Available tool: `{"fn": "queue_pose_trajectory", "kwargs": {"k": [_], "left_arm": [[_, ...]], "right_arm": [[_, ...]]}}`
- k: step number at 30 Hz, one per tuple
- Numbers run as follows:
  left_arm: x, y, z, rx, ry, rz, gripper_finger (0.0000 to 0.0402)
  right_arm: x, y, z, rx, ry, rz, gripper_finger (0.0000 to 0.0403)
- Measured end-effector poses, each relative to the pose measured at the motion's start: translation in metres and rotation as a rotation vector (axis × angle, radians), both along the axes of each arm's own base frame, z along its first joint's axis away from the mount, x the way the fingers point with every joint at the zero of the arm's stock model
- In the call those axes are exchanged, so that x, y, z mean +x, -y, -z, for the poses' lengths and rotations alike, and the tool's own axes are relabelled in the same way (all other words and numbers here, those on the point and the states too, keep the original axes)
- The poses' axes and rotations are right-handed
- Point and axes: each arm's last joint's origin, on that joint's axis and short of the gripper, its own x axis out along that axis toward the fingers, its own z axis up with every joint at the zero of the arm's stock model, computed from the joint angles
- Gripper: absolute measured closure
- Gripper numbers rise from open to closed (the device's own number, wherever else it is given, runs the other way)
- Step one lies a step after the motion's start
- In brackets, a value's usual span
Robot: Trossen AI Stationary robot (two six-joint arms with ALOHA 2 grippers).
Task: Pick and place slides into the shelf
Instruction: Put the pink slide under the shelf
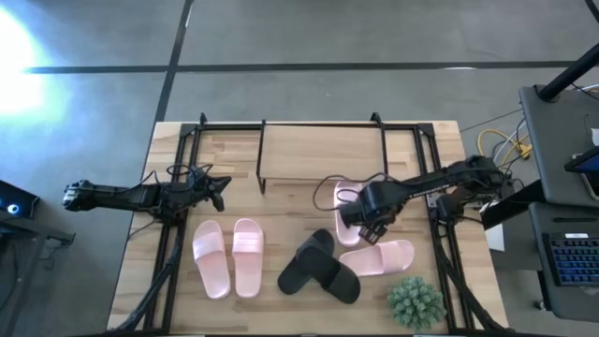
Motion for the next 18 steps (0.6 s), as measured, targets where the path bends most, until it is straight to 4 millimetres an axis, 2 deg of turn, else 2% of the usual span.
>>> {"fn": "queue_pose_trajectory", "kwargs": {"k": [11, 18], "left_arm": [[0.0, 0.0, 0.0, 0.001, 0.0, -0.003, 0.0402], [0.0, 0.0, 0.0, 0.002, -0.002, -0.003, 0.0402]], "right_arm": [[0.001, -0.035, 0.019, -0.087, -0.097, 0.182, 0.0202], [0.01, -0.064, 0.032, -0.037, -0.181, 0.238, 0.0202]]}}
